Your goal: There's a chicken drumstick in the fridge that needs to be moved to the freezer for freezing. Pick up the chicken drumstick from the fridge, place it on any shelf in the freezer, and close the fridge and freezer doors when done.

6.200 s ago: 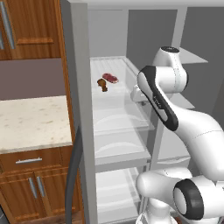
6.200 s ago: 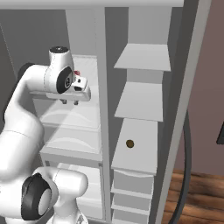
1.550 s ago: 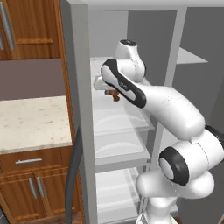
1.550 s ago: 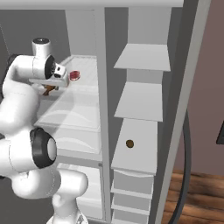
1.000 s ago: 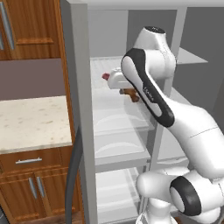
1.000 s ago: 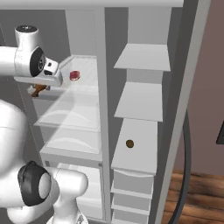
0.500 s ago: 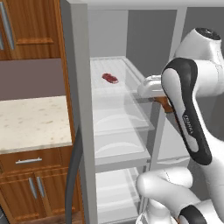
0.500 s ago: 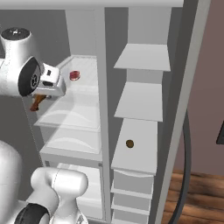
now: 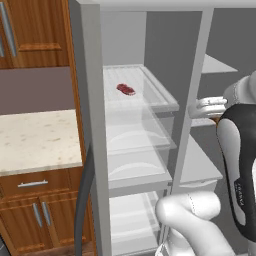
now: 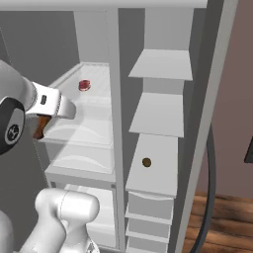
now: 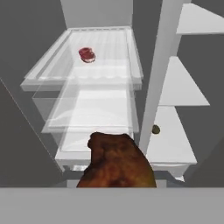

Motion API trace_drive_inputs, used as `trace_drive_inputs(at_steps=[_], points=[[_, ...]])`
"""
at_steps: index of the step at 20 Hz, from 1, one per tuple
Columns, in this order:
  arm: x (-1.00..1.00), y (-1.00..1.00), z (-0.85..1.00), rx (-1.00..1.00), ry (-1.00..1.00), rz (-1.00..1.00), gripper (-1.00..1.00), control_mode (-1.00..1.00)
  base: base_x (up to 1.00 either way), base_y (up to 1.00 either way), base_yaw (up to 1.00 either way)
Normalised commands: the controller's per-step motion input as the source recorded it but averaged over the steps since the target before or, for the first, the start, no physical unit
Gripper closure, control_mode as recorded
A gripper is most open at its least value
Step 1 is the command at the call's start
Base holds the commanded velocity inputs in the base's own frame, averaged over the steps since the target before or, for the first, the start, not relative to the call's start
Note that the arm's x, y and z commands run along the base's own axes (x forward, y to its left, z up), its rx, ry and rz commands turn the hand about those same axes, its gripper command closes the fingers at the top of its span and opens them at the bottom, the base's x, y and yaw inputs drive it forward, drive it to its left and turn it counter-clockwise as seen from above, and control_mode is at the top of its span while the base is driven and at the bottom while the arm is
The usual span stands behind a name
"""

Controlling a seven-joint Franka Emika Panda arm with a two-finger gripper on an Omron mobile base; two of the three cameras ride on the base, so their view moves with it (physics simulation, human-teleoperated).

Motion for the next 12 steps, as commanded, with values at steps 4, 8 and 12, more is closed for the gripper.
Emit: trace_drive_inputs(at_steps=[4, 8, 12], points=[[-0.06, -0.39, 0.61, -0.03, 0.02, -0.13, 1.00, -1.00, 0.00, 0.00, 0.00], [0.08, -0.52, 0.50, -0.03, 0.08, -0.05, 1.00, -1.00, 0.00, 0.00, 0.00], [0.15, -0.64, 0.28, -0.01, 0.00, 0.00, 1.00, -1.00, 0.00, 0.00, 0.00]])
